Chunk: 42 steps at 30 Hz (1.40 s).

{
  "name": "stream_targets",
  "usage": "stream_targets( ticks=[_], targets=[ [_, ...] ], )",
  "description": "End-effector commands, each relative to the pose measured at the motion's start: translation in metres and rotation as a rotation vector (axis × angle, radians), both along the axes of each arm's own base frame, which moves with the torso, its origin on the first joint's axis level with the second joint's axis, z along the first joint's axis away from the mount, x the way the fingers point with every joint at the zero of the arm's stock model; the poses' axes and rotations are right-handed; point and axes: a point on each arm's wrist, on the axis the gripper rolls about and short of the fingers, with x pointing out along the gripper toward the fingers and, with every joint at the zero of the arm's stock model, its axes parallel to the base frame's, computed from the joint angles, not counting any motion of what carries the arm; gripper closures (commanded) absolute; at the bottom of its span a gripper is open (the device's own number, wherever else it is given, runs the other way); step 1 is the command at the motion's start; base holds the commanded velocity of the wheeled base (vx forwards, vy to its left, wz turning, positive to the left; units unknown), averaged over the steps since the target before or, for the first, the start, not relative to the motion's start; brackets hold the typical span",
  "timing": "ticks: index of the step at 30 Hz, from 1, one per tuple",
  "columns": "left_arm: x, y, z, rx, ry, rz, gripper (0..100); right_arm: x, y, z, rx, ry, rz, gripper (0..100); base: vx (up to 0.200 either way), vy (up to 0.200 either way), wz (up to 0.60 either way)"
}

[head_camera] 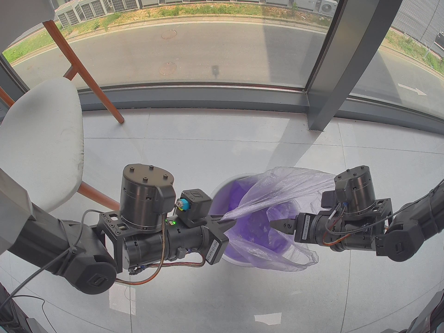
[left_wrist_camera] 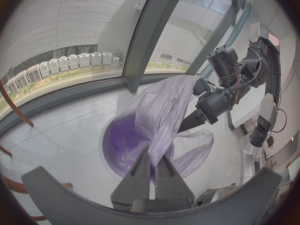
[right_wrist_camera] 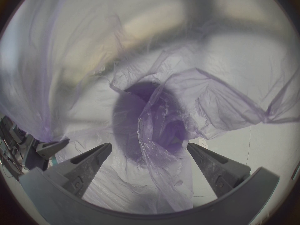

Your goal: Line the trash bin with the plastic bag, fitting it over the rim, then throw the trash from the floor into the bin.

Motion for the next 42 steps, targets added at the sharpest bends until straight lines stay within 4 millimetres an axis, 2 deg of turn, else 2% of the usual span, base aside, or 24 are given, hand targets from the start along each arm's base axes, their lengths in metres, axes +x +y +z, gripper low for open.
stream_targets(
  ticks=[1,8,13,20,21,32,35,42],
  targets=[
    [0.0,0.0,-0.001,0.002,0.001,-0.001,100,0.001,0.004,-0.011,-0.027,0.026,0.014,0,0.0,0.0,0.0],
    [-0.001,0.001,-0.001,0.004,0.003,-0.001,100,0.02,0.011,-0.034,-0.121,0.028,0.056,0,0.0,0.0,0.0],
    [-0.001,0.001,-0.002,0.006,0.006,-0.002,100,0.043,0.018,-0.026,-0.072,-0.05,0.03,0,0.0,0.0,0.0],
    [-0.002,0.001,-0.004,0.011,0.009,-0.001,100,0.045,0.019,-0.023,-0.06,-0.09,0.035,0,0.0,0.0,0.0],
    [-0.002,0.001,-0.004,0.012,0.008,0.0,100,0.044,0.018,-0.023,-0.064,-0.085,0.035,100,0.0,0.0,0.0],
    [-0.003,0.003,-0.006,0.018,0.017,0.004,100,0.032,0.013,-0.036,-0.097,-0.039,0.046,100,0.0,0.0,0.0],
    [-0.004,0.006,-0.008,0.025,0.022,0.012,100,0.034,0.011,-0.026,-0.08,-0.066,0.035,100,0.0,0.0,0.0],
    [0.004,0.019,-0.004,0.02,0.012,0.069,100,0.027,-0.005,0.015,-0.011,-0.17,-0.001,100,0.0,0.0,0.0]
  ],
)
